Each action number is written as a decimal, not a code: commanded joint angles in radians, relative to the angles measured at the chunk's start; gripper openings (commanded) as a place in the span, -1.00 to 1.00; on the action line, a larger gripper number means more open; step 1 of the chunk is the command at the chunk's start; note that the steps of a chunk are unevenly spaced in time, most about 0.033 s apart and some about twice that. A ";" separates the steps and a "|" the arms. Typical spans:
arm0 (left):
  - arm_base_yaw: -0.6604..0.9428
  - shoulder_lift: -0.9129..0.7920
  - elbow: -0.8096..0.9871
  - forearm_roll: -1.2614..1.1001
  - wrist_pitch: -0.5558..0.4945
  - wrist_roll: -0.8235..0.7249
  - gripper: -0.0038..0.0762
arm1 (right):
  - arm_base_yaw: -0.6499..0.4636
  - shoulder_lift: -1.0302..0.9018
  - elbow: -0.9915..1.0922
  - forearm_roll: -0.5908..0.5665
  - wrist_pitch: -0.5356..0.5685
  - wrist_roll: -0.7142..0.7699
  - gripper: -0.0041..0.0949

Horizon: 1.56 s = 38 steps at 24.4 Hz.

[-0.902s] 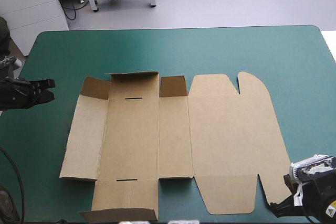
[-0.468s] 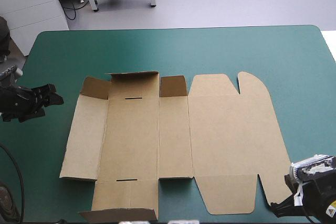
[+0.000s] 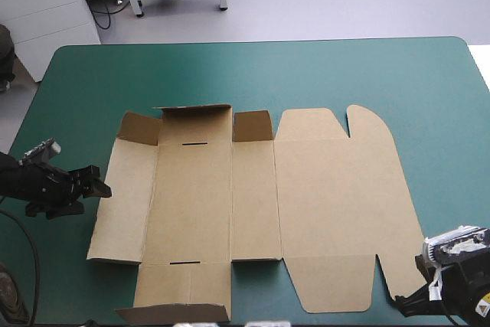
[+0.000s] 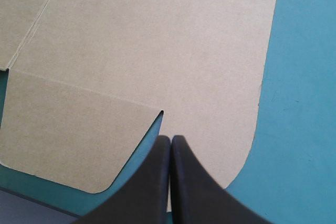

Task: Fold the box

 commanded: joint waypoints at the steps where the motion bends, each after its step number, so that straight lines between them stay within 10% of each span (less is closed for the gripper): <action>1: 0.004 -0.030 0.032 -0.060 0.088 0.051 0.38 | -0.009 0.010 -0.022 0.006 -0.031 -0.009 -0.96; 31: -0.089 -0.028 0.164 -0.165 0.090 0.268 0.37 | -0.009 0.010 -0.022 0.008 -0.031 -0.009 -0.96; 38: -0.094 -0.028 0.164 -0.136 0.090 0.248 -0.15 | -0.009 0.010 -0.022 0.010 -0.031 -0.009 -0.96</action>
